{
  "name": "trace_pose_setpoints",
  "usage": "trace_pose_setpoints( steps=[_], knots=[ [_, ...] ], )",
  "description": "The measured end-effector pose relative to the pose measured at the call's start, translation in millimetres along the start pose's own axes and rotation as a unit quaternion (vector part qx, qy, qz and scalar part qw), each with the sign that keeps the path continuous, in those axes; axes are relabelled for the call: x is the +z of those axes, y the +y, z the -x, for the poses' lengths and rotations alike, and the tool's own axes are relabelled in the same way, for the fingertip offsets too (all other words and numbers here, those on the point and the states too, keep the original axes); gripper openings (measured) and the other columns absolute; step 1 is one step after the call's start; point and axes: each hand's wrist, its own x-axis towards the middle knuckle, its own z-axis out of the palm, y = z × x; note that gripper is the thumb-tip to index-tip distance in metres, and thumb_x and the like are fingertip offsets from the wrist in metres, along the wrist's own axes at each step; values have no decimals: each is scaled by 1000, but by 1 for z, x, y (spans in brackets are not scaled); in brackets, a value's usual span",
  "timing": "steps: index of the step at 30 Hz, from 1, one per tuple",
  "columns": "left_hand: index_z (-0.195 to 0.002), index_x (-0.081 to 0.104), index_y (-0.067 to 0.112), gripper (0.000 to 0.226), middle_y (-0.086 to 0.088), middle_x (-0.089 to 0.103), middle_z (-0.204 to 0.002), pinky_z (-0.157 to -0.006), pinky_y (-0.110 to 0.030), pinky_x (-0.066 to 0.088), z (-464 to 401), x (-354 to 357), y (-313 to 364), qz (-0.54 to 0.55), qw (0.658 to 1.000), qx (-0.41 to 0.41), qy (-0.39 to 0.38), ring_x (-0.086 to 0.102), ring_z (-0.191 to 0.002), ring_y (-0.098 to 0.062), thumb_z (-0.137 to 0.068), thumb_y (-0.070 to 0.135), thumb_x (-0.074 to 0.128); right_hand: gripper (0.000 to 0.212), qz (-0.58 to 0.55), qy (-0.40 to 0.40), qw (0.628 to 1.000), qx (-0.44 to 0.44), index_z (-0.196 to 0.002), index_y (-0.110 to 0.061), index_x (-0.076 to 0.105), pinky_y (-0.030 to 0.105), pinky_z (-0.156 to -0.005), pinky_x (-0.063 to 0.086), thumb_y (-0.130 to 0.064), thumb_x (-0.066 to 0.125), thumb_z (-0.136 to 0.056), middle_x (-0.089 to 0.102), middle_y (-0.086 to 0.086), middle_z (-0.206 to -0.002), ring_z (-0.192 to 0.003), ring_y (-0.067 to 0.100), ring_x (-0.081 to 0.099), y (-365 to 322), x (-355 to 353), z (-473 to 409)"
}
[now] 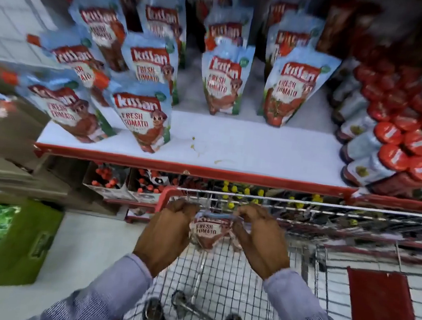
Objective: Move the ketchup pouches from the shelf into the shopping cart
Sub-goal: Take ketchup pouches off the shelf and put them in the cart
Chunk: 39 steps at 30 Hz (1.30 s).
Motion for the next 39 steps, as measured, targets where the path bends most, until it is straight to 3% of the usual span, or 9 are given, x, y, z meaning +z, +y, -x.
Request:
trace_pose_setpoints(
  steps=[5,12,19,24,28,31,34,36,39],
  knots=[
    [-114,63,26,34,1,70,-106,-85,-13,41,-1,-105,25,66,985,55,149,60,-96,-11,-85,9,59,22,-87,122,987,-51,-95,-33,59,14,-58,45,-51,47,-93,63,-17,-71,-65,-7,60,-71,-83,-25],
    [-106,72,19,23,-3,75,-97,-70,-23,51,-55,-171,46,68,968,62,235,66,-80,-18,-89,11,59,10,-112,215,968,-59,-93,-22,68,28,-65,56,-31,63,-91,70,-6,-81,-67,0,62,-108,-142,-80],
    [-106,74,12,31,-13,76,-101,-81,-29,49,-112,-161,35,67,973,41,216,68,-88,-31,-83,0,58,13,-97,188,977,-26,-92,-15,68,41,-83,54,-26,62,-92,75,7,-85,-82,25,68,-94,-137,-132],
    [-110,72,12,30,-16,75,-101,-80,-28,50,-132,-143,28,82,979,22,185,70,-89,-31,-87,1,57,4,-117,169,979,13,-92,-14,66,44,-85,56,-16,63,-90,74,8,-87,-79,21,68,-80,-124,-147],
    [-113,71,11,29,-15,75,-106,-83,-23,44,-128,-144,28,86,977,36,191,70,-93,-32,-88,2,60,14,-125,156,980,-10,-98,-16,67,34,-82,58,-11,68,-85,66,-7,-78,-69,0,61,-73,-129,-143],
    [-121,65,14,32,-15,63,-127,-104,-30,41,-111,-138,25,60,973,31,222,58,-118,-32,-89,13,63,25,-142,167,975,-21,-105,-17,67,21,-74,57,-12,73,-82,69,-8,-87,-70,-4,61,-63,-131,-128],
    [-118,63,16,28,-9,53,-124,-107,-11,28,-83,-113,29,54,957,76,275,49,-120,-17,-90,15,62,19,-171,203,964,-19,-101,-18,67,5,-61,50,-13,72,-83,69,-9,-88,-69,-5,62,-37,-125,-101],
    [-112,63,18,21,-4,51,-117,-103,-3,27,-66,-83,32,62,963,105,240,48,-112,-10,-92,17,58,11,-169,203,965,-4,-92,-20,68,7,-59,49,-12,69,-85,69,-11,-84,-67,2,64,-11,-113,-76],
    [-109,66,18,19,-3,57,-111,-95,-23,45,-49,-18,34,83,988,80,102,57,-105,-17,-93,21,57,17,-129,143,980,43,-79,-26,67,12,-65,51,-11,67,-87,73,-5,-79,-63,7,68,41,-80,-38]
  ],
)
